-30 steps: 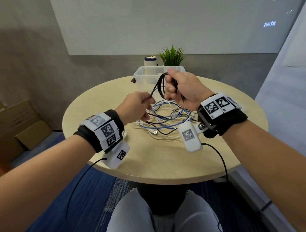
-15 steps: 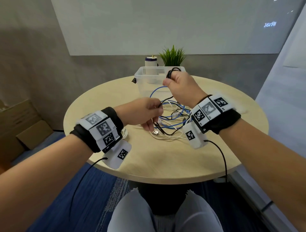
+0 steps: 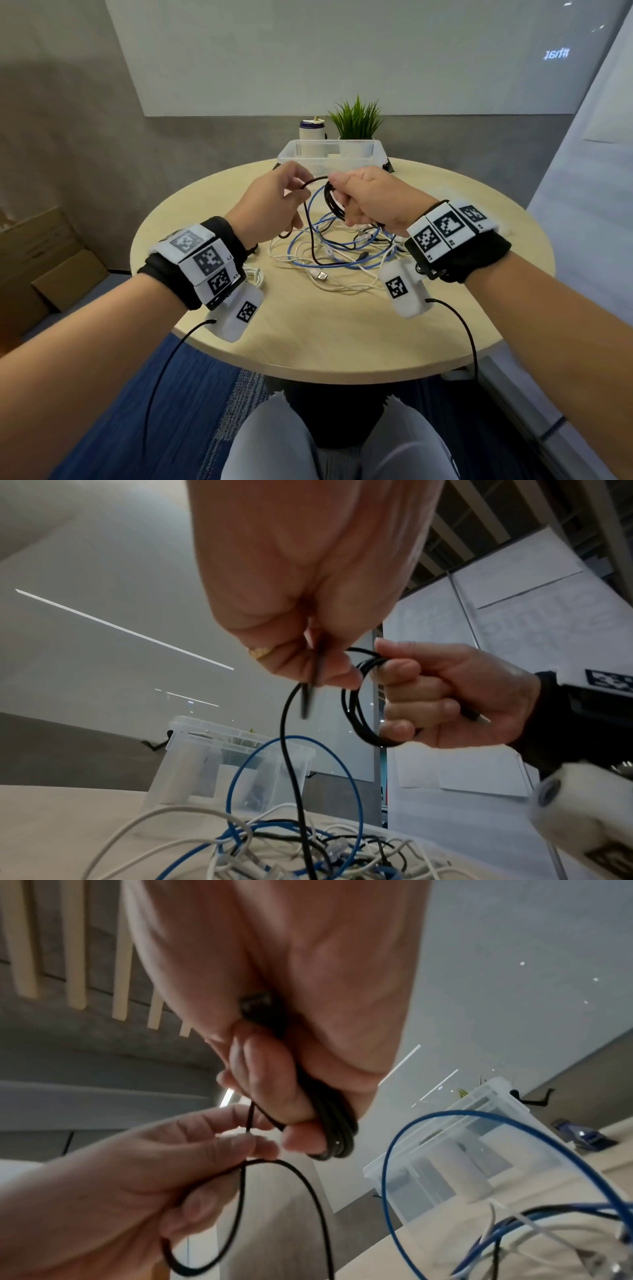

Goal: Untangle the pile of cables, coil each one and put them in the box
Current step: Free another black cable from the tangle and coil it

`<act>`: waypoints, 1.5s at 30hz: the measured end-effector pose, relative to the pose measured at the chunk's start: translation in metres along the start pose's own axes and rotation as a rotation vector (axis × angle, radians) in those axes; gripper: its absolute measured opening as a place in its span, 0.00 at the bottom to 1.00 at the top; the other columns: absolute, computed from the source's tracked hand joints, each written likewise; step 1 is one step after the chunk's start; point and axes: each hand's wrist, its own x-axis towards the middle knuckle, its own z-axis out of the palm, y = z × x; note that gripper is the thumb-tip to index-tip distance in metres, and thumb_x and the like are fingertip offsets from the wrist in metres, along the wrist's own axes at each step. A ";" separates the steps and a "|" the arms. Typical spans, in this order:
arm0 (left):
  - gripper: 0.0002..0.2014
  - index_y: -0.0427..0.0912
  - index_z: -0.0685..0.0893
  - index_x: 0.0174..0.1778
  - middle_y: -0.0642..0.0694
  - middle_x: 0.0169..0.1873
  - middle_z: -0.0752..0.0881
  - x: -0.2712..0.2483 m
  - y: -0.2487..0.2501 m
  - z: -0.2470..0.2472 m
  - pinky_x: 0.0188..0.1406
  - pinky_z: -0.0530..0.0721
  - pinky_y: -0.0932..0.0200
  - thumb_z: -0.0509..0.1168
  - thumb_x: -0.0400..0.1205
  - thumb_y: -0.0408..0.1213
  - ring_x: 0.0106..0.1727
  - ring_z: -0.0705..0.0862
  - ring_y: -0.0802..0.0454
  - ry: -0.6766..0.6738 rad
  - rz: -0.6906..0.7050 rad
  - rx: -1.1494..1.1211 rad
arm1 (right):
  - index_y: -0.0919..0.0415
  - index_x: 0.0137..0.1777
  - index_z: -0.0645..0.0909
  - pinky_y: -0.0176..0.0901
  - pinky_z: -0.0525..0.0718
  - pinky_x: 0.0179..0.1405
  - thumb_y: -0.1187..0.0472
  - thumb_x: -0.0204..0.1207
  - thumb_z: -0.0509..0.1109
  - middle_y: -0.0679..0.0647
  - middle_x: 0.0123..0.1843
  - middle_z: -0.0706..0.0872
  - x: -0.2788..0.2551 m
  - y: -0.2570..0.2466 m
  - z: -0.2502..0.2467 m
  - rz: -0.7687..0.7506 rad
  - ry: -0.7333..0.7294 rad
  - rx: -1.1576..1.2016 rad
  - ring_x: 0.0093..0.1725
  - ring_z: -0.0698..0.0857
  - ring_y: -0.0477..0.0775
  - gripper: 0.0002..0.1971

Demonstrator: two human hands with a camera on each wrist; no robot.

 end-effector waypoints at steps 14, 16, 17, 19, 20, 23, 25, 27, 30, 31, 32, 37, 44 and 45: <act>0.06 0.51 0.85 0.39 0.57 0.32 0.86 -0.014 -0.002 -0.003 0.33 0.76 0.63 0.68 0.79 0.47 0.29 0.77 0.59 -0.297 0.120 0.368 | 0.57 0.32 0.67 0.42 0.77 0.31 0.53 0.88 0.50 0.46 0.16 0.61 0.009 -0.012 -0.015 -0.007 0.179 0.447 0.17 0.60 0.49 0.21; 0.05 0.48 0.83 0.42 0.55 0.34 0.85 -0.013 -0.005 -0.001 0.34 0.77 0.66 0.69 0.79 0.44 0.33 0.79 0.55 -0.177 0.110 0.304 | 0.57 0.32 0.67 0.42 0.78 0.31 0.53 0.88 0.50 0.46 0.16 0.61 0.008 -0.011 -0.017 -0.013 0.179 0.459 0.17 0.60 0.49 0.21; 0.06 0.45 0.81 0.43 0.52 0.37 0.83 -0.012 -0.007 -0.001 0.36 0.79 0.66 0.71 0.78 0.40 0.36 0.79 0.54 -0.090 0.139 0.283 | 0.57 0.32 0.67 0.42 0.78 0.31 0.53 0.88 0.50 0.46 0.16 0.61 0.007 -0.012 -0.019 -0.015 0.176 0.473 0.17 0.60 0.48 0.21; 0.10 0.39 0.78 0.46 0.48 0.45 0.75 -0.012 -0.010 0.001 0.43 0.83 0.61 0.73 0.75 0.29 0.43 0.76 0.51 0.117 0.226 0.209 | 0.56 0.32 0.67 0.41 0.78 0.31 0.53 0.88 0.49 0.46 0.16 0.60 0.006 -0.013 -0.021 -0.014 0.173 0.497 0.17 0.61 0.48 0.21; 0.12 0.37 0.77 0.49 0.47 0.49 0.71 -0.012 -0.010 0.002 0.44 0.84 0.61 0.71 0.74 0.25 0.45 0.75 0.53 0.221 0.266 0.159 | 0.56 0.32 0.67 0.41 0.78 0.31 0.52 0.88 0.49 0.46 0.16 0.60 0.006 -0.013 -0.022 -0.013 0.178 0.503 0.17 0.61 0.48 0.21; 0.15 0.34 0.76 0.56 0.46 0.56 0.65 -0.010 -0.008 0.000 0.46 0.82 0.73 0.67 0.75 0.20 0.51 0.74 0.58 0.420 0.327 0.081 | 0.56 0.32 0.67 0.41 0.78 0.31 0.53 0.88 0.49 0.46 0.16 0.60 0.007 -0.011 -0.027 -0.001 0.210 0.528 0.17 0.61 0.49 0.21; 0.16 0.35 0.76 0.60 0.46 0.58 0.65 -0.007 -0.009 -0.002 0.51 0.82 0.69 0.63 0.78 0.20 0.55 0.76 0.52 0.437 0.285 0.078 | 0.56 0.31 0.67 0.42 0.79 0.32 0.54 0.87 0.50 0.47 0.16 0.60 0.008 -0.009 -0.028 0.004 0.228 0.567 0.17 0.61 0.49 0.21; 0.14 0.36 0.77 0.59 0.45 0.55 0.72 -0.004 -0.013 -0.003 0.44 0.84 0.70 0.57 0.81 0.20 0.52 0.81 0.48 0.355 0.213 0.059 | 0.57 0.30 0.67 0.43 0.79 0.32 0.55 0.86 0.50 0.48 0.16 0.60 0.008 -0.009 -0.029 0.000 0.240 0.605 0.17 0.61 0.50 0.20; 0.12 0.39 0.79 0.47 0.38 0.44 0.85 -0.004 -0.018 0.001 0.34 0.81 0.76 0.53 0.82 0.22 0.38 0.86 0.53 0.176 0.076 0.091 | 0.57 0.29 0.67 0.44 0.77 0.32 0.58 0.85 0.51 0.49 0.17 0.59 0.008 -0.014 -0.029 -0.016 0.255 0.651 0.18 0.61 0.51 0.20; 0.10 0.40 0.77 0.46 0.38 0.44 0.87 -0.005 -0.018 0.003 0.36 0.84 0.71 0.54 0.83 0.23 0.36 0.87 0.54 0.125 0.038 0.095 | 0.57 0.29 0.67 0.44 0.77 0.32 0.58 0.84 0.51 0.49 0.17 0.59 0.008 -0.015 -0.029 -0.017 0.263 0.660 0.18 0.61 0.51 0.19; 0.07 0.41 0.74 0.46 0.38 0.45 0.87 -0.007 -0.018 0.006 0.39 0.87 0.62 0.55 0.84 0.25 0.36 0.88 0.53 0.076 0.008 0.092 | 0.57 0.30 0.67 0.44 0.77 0.32 0.58 0.84 0.51 0.49 0.18 0.59 0.008 -0.016 -0.029 -0.019 0.267 0.670 0.18 0.61 0.50 0.19; 0.04 0.42 0.70 0.47 0.40 0.45 0.86 -0.016 -0.009 0.022 0.44 0.88 0.47 0.59 0.85 0.32 0.38 0.88 0.52 -0.154 -0.012 0.194 | 0.58 0.33 0.69 0.43 0.79 0.33 0.58 0.86 0.51 0.49 0.18 0.63 0.010 -0.017 -0.022 -0.032 0.270 0.781 0.19 0.64 0.50 0.18; 0.04 0.40 0.76 0.43 0.46 0.39 0.85 -0.021 -0.004 0.027 0.35 0.77 0.60 0.63 0.82 0.34 0.39 0.82 0.47 -0.401 0.062 0.439 | 0.62 0.41 0.72 0.49 0.81 0.49 0.60 0.88 0.49 0.63 0.38 0.82 0.020 -0.010 -0.018 -0.019 0.295 0.999 0.38 0.82 0.58 0.16; 0.05 0.42 0.76 0.41 0.48 0.38 0.84 -0.023 -0.006 0.027 0.32 0.74 0.64 0.64 0.82 0.36 0.38 0.80 0.48 -0.437 0.080 0.475 | 0.64 0.42 0.73 0.44 0.76 0.41 0.61 0.88 0.51 0.59 0.34 0.77 0.021 -0.009 -0.019 -0.011 0.325 1.000 0.33 0.76 0.53 0.15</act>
